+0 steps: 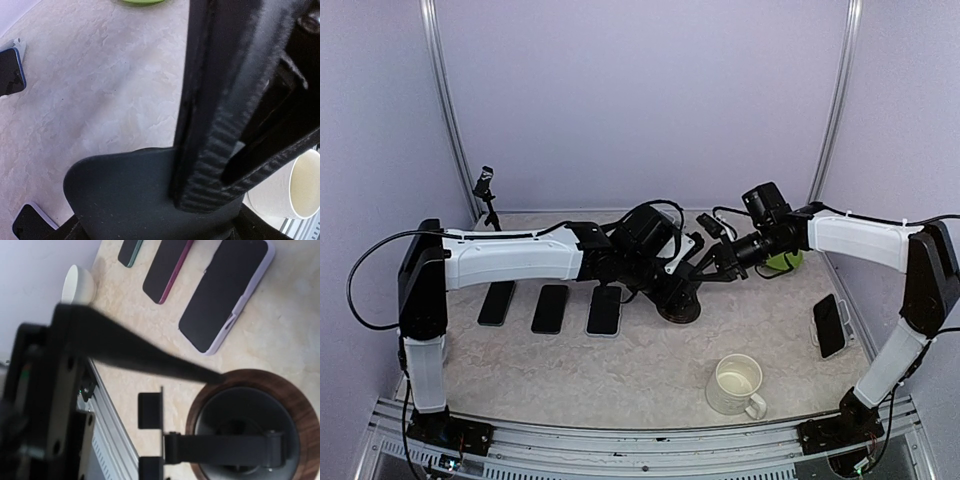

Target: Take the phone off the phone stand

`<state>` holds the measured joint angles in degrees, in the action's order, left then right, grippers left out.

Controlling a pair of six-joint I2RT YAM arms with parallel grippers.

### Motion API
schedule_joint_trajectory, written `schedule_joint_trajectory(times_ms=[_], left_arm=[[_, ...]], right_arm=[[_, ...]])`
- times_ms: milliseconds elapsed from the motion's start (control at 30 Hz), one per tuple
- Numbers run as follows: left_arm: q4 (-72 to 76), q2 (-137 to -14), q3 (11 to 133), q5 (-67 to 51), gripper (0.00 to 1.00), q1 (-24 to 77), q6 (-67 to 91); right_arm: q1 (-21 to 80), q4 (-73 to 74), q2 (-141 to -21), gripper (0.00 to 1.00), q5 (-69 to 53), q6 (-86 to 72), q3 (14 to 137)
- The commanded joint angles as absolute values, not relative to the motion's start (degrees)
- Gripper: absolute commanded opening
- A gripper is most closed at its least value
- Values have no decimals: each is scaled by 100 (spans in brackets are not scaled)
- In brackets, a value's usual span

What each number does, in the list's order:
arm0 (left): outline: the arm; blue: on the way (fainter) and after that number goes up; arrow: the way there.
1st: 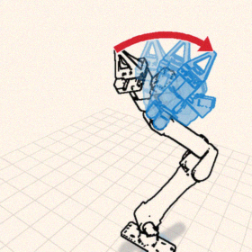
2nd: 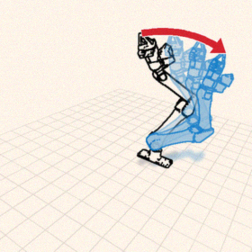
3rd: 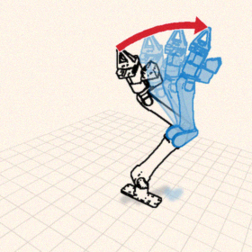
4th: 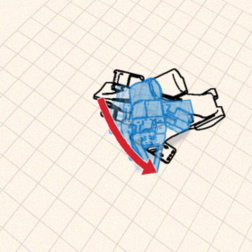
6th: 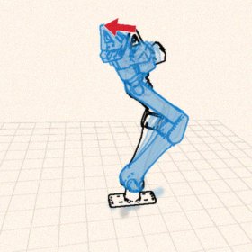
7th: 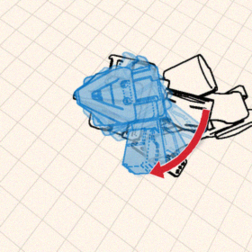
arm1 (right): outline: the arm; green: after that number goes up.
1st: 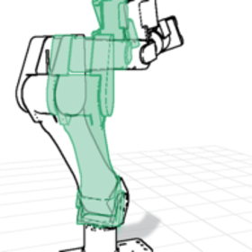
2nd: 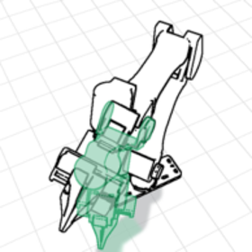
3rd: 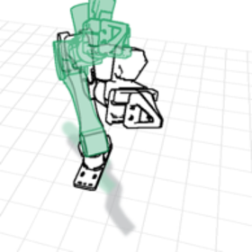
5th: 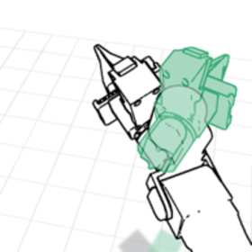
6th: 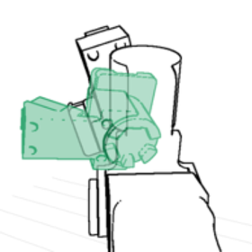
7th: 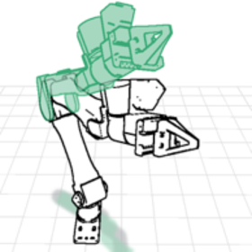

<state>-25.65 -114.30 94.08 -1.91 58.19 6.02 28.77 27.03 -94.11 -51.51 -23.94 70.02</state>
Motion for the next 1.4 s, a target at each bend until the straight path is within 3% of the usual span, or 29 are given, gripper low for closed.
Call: schedule_joint_trajectory(times_ms=[0,233,567,667,767,900,1367], left_arm=[[-2682,-11514,9696,260,77,5872,441],[-2672,-11593,9861,141,81,5871,531],[-2572,-11532,9779,171,51,5742,621],[-2409,-11391,9600,76,46,5594,762],[-2197,-11208,9395,32,43,5409,964],[-1941,-11022,9177,83,41,5163,1140],[-1755,-11530,9612,1059,37,4260,1538]], right_arm=[[2953,2827,-9507,0,-5372,-2385,7176],[2962,2848,-9611,0,-5361,-2366,7254],[2962,2868,-9607,1,-5329,-2324,7304],[2947,2871,-9606,16,-5265,-2356,7401],[2886,2836,-9612,43,-5202,-2427,7525],[2732,2515,-9513,60,-5126,-2767,7546],[2384,2073,-9500,63,-4940,-3154,7593]])
